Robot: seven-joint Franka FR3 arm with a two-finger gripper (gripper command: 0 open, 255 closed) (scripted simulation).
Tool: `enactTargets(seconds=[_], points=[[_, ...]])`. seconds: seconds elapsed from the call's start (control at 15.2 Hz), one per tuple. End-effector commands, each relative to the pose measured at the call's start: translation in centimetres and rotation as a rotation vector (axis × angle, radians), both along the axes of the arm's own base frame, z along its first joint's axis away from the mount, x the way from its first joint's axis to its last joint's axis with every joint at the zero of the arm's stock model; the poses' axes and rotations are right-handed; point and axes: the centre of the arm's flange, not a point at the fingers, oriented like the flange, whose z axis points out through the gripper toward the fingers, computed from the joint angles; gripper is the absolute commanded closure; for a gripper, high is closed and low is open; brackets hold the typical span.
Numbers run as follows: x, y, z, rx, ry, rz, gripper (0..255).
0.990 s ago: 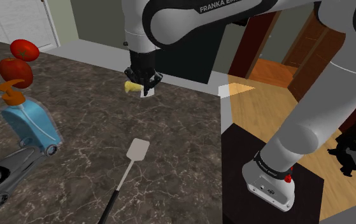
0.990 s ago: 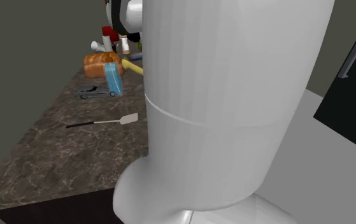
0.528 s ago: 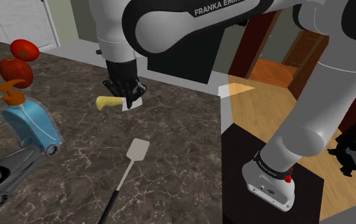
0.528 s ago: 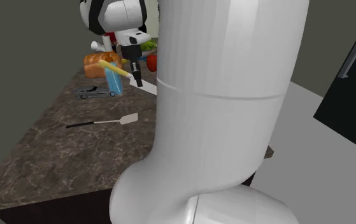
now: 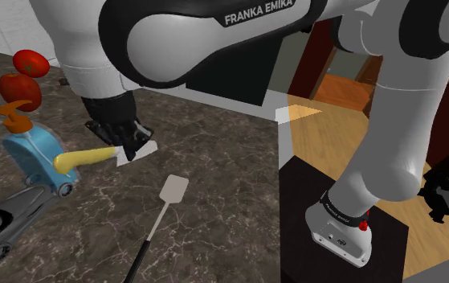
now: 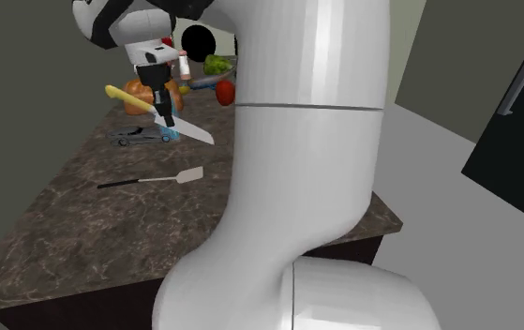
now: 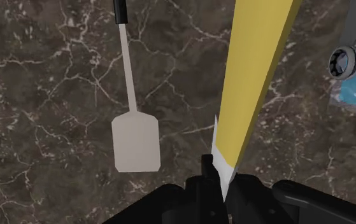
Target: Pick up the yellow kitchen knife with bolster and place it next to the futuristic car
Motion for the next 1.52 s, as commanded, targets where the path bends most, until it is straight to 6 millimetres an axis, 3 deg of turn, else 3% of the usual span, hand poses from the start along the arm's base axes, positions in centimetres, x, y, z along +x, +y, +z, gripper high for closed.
enactTargets(seconds=[0.0, 0.46, 1.45], points=[[-1.0, 2.3, -0.2, -0.001, 0.000, -0.002, 255], [-3.8, 11.2, -0.2, -0.001, 0.000, -0.002, 255], [-3.8, 11.2, -8.1, -0.001, 0.000, -0.002, 255]])
